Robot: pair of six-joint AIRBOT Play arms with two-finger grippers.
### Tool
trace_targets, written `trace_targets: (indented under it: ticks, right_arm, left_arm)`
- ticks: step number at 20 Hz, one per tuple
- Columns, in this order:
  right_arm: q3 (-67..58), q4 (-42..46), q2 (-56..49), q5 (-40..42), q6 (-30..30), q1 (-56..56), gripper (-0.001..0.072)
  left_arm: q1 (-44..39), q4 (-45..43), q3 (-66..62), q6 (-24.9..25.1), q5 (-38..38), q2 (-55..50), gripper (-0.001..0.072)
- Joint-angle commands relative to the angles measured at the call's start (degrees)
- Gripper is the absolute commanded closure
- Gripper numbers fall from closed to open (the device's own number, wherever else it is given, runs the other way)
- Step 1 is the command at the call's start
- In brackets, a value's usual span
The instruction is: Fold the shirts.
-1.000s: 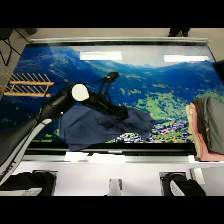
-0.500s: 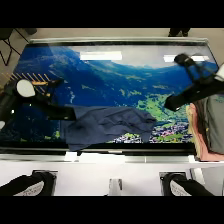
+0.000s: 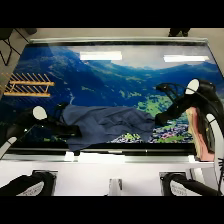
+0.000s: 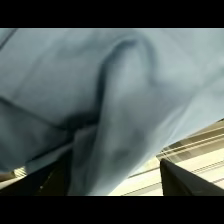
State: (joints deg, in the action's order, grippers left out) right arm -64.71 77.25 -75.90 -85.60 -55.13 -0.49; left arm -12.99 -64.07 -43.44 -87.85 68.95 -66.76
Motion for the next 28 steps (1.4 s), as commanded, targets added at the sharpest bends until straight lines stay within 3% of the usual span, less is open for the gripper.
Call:
trace_targets:
  ticks: [1,2,3,4,18,20,21,23,24,25,26,28]
  right_arm:
    - [5.99,-2.56,-0.37,0.83,0.98,0.04,0.0027]
    - [8.00,-3.82,-0.37,2.25,1.01,0.04,0.0027]
    - [9.66,-5.18,-0.46,4.13,0.98,0.04,0.0027]
    - [11.13,-6.73,-0.79,5.64,0.96,0.04,0.0027]
    - [13.55,-19.19,-9.49,11.47,0.70,0.11,0.0063]
    - [13.55,-20.72,-9.49,12.66,0.66,0.13,0.0171]
    - [13.55,-21.16,-9.49,13.35,0.70,0.13,0.0183]
    - [13.55,-21.18,-9.49,15.10,0.70,0.11,0.0358]
    - [13.55,-21.33,-9.49,15.80,1.27,0.28,0.0370]
    - [13.53,-21.44,-9.46,16.15,3.23,0.63,0.0499]
    - [13.53,-21.68,-9.40,16.15,3.96,1.03,0.0686]
    - [13.44,-22.97,-8.46,16.09,7.10,1.40,0.0690]
  left_arm:
    - [-1.62,1.68,1.07,1.46,-0.76,-1.62,0.0194]
    - [-2.40,2.29,1.05,2.49,-0.39,-1.57,0.0429]
    - [-2.75,3.34,1.03,4.20,0.07,-1.44,0.0602]
    - [-2.73,4.48,0.92,5.14,0.81,-1.40,0.0670]
    - [-2.73,4.61,0.92,3.56,0.44,11.69,0.0671]
    - [-2.73,4.61,0.92,3.56,-0.11,12.28,0.0671]
    - [-2.73,4.61,0.92,3.54,-0.39,12.48,0.0671]
    - [-2.73,4.59,0.72,2.71,-0.42,12.79,0.0671]
    - [-2.73,4.61,0.28,2.45,-0.39,12.92,0.0671]
    - [-2.73,4.59,-0.33,2.34,-0.37,13.11,0.0671]
    - [-2.69,4.55,-1.36,2.01,-0.37,13.33,0.0672]
    - [-2.69,4.07,-4.57,1.92,-0.35,13.99,0.0672]
